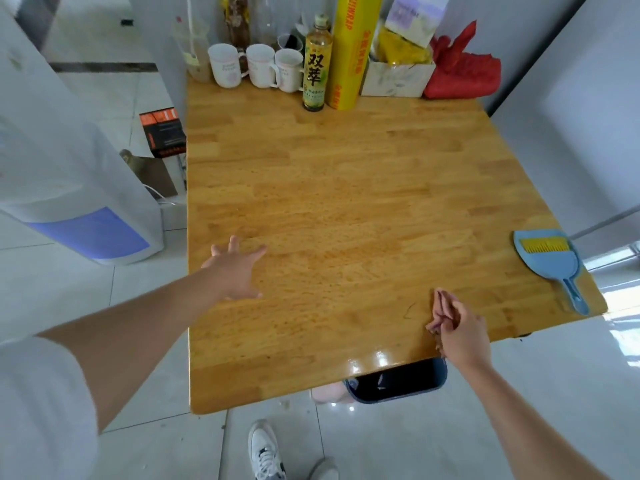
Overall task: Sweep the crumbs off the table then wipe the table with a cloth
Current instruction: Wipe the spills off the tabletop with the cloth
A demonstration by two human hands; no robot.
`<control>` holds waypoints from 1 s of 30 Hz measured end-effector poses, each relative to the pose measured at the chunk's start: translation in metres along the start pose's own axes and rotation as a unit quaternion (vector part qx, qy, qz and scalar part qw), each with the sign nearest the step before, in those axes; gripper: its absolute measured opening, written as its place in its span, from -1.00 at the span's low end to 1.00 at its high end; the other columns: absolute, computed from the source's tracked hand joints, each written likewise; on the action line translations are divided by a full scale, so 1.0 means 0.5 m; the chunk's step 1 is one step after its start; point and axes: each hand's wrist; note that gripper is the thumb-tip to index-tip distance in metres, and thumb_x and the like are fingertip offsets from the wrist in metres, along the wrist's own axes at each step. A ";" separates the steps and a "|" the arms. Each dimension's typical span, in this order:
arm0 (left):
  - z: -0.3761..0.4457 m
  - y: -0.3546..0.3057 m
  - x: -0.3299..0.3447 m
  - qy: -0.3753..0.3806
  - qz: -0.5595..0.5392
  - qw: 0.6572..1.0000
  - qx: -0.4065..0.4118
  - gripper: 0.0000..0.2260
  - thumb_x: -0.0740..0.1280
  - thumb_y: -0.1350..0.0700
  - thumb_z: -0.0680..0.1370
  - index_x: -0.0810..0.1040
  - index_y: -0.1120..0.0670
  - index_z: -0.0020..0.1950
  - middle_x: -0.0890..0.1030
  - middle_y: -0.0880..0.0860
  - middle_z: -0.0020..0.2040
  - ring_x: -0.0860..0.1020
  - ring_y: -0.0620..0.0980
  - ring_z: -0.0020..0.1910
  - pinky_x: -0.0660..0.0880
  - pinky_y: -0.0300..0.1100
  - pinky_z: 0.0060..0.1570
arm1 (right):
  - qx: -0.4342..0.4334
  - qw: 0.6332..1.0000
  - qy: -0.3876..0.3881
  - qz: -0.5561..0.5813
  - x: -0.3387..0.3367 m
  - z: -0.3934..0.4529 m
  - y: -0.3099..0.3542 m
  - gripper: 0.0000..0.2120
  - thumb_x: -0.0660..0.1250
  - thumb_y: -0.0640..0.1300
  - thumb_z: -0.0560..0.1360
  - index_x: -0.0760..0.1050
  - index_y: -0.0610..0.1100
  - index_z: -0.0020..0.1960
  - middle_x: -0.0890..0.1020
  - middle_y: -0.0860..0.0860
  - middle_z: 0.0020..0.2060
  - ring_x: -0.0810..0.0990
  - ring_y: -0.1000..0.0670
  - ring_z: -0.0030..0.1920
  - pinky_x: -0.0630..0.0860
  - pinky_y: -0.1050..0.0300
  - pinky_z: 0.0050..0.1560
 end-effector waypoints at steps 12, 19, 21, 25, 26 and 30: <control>0.000 -0.002 0.009 0.000 -0.020 1.000 -0.010 -0.07 0.43 -0.26 0.47 -0.20 -0.35 0.58 -0.31 0.13 0.62 -0.17 0.43 0.56 0.32 0.23 0.42 | -0.286 0.936 0.185 0.085 0.133 -0.151 0.109 -0.66 0.25 -0.19 0.65 0.54 0.25 0.22 0.58 0.19 0.06 0.68 0.11 -0.28 0.61 0.27 -0.32; -0.012 -0.001 0.000 0.015 -0.024 1.000 0.003 -0.09 0.42 -0.24 0.50 -0.17 -0.29 0.61 -0.33 0.16 0.61 -0.18 0.45 0.55 0.44 0.19 0.34 | -0.112 0.987 0.054 0.098 0.156 -0.154 0.135 -0.75 0.29 -0.20 0.63 0.58 0.16 0.00 0.52 0.14 0.19 0.64 0.18 -0.29 0.58 0.26 -0.36; -0.010 -0.005 0.004 0.022 -0.028 0.999 0.001 -0.09 0.43 -0.22 0.51 -0.18 -0.27 0.61 -0.34 0.17 0.60 -0.19 0.46 0.54 0.48 0.18 0.31 | -0.272 0.930 0.201 0.146 0.239 -0.265 0.179 -0.69 0.30 -0.24 0.59 0.59 0.20 0.00 0.52 0.24 0.20 0.64 0.27 -0.29 0.56 0.40 -0.29; -0.005 -0.007 -0.006 0.017 -0.021 1.000 0.008 -0.10 0.40 -0.22 0.53 -0.21 -0.26 0.61 -0.36 0.17 0.60 -0.20 0.46 0.54 0.48 0.19 0.29 | -0.359 0.883 0.274 0.128 0.263 -0.296 0.198 -0.69 0.26 -0.20 0.59 0.60 0.18 0.13 0.51 0.29 0.16 0.68 0.22 -0.27 0.61 0.32 -0.22; -0.006 -0.007 -0.006 0.020 -0.019 1.000 0.010 -0.10 0.40 -0.21 0.53 -0.22 -0.25 0.61 -0.36 0.18 0.60 -0.20 0.46 0.54 0.47 0.21 0.30 | -0.322 0.911 0.225 0.123 0.239 -0.265 0.192 -0.66 0.28 -0.22 0.61 0.61 0.21 0.15 0.56 0.23 0.12 0.68 0.20 -0.26 0.63 0.28 -0.22; -0.002 -0.002 -0.003 0.034 -0.014 0.999 0.013 -0.10 0.38 -0.19 0.55 -0.25 -0.21 0.61 -0.37 0.22 0.58 -0.19 0.49 0.53 0.41 0.28 0.33 | -0.024 0.987 -0.045 0.154 0.189 -0.186 0.188 -0.63 0.25 -0.21 0.66 0.52 0.18 0.33 0.68 0.11 -0.01 0.66 0.13 -0.37 0.54 0.23 -0.45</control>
Point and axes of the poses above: each hand's wrist, its own z-axis towards the middle knuckle, its own x-axis out of the palm, y = z × x
